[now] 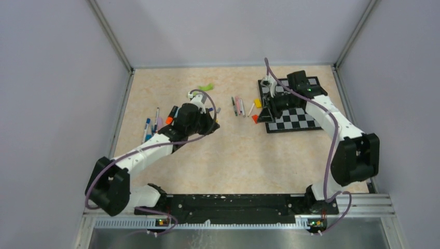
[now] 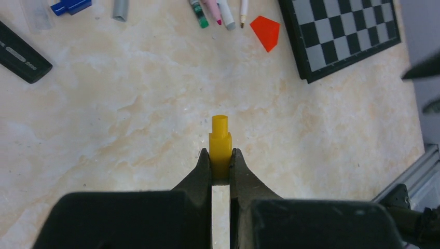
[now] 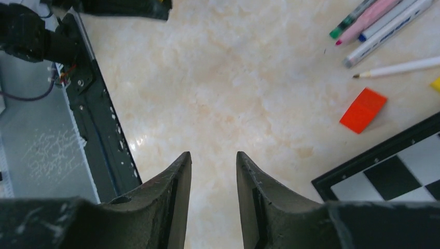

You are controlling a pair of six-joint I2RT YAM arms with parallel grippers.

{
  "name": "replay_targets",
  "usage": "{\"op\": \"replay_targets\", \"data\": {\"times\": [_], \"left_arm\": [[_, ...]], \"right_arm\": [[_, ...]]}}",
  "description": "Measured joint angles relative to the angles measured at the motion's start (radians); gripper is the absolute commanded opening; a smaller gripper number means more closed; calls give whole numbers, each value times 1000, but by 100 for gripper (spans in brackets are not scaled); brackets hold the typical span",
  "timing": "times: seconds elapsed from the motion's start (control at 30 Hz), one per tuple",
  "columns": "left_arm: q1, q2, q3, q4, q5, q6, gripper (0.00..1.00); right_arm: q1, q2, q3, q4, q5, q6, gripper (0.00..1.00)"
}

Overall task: Open the pen caps
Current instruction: Place the pen cap at the center of the board.

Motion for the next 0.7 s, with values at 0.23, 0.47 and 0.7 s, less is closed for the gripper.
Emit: {"op": "replay_targets", "data": {"times": [0.23, 0.47, 0.7], "left_arm": [[0, 318, 277, -143, -63, 15, 6], [1, 620, 559, -273, -88, 90, 10], [1, 816, 761, -386, -124, 145, 23]], "right_arm": [[-167, -327, -436, 228, -87, 46, 34], [-255, -545, -661, 477, -181, 131, 33], [-319, -552, -723, 583, -222, 169, 33]]}}
